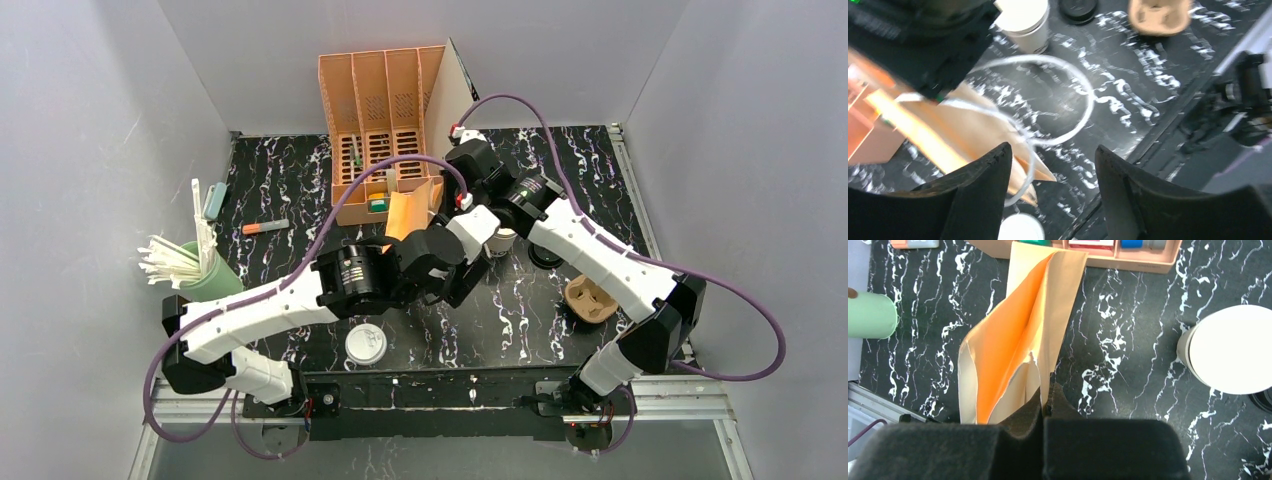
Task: Pack the takeout coffee
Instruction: Open the takeout bag at the center of the board.
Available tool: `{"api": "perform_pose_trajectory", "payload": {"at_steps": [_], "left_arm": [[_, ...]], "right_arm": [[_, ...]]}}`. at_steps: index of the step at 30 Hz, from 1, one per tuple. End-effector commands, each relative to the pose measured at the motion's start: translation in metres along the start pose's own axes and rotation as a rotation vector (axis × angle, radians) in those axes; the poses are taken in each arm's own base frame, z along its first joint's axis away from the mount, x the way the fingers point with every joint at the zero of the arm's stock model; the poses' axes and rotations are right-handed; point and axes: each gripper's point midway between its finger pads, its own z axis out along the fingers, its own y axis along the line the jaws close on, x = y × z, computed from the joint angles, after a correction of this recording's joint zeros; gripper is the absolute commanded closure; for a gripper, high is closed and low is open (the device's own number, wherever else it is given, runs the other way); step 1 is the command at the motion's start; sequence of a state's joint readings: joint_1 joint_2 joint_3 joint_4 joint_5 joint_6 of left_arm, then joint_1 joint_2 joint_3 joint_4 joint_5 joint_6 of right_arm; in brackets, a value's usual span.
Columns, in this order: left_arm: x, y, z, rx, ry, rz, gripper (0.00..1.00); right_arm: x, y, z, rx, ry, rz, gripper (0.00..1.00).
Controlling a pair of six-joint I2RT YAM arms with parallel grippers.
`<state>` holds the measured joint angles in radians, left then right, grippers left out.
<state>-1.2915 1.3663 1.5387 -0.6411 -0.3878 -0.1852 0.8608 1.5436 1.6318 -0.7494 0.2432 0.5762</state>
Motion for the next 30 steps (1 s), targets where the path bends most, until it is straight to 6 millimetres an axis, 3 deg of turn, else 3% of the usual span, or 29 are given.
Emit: {"api": "perform_pose_trajectory", "payload": {"at_steps": [1, 7, 10, 14, 21, 30], "left_arm": [[0.001, 0.046, -0.018, -0.226, 0.005, 0.041, 0.48], [-0.011, 0.050, -0.044, -0.183, -0.105, -0.048, 0.88], [-0.009, 0.059, -0.058, -0.201, -0.134, -0.096, 1.00], [0.000, 0.080, -0.072, -0.286, -0.161, -0.166, 1.00], [0.016, 0.139, -0.095, -0.598, -0.131, -0.261, 1.00], [0.039, 0.177, -0.070, -0.593, -0.051, -0.393, 1.00]], "right_arm": [[-0.015, 0.007, -0.009, -0.025, -0.049, 0.016, 0.99], [-0.014, 0.004, -0.009, -0.020, -0.046, 0.017, 0.99], [-0.013, 0.002, -0.010, -0.018, -0.047, 0.016, 0.99], [-0.011, 0.000, -0.011, -0.011, -0.045, 0.012, 0.99], [-0.009, -0.008, -0.015, 0.009, -0.049, 0.005, 0.99], [-0.009, -0.008, -0.021, 0.001, -0.049, 0.002, 0.99]]}}
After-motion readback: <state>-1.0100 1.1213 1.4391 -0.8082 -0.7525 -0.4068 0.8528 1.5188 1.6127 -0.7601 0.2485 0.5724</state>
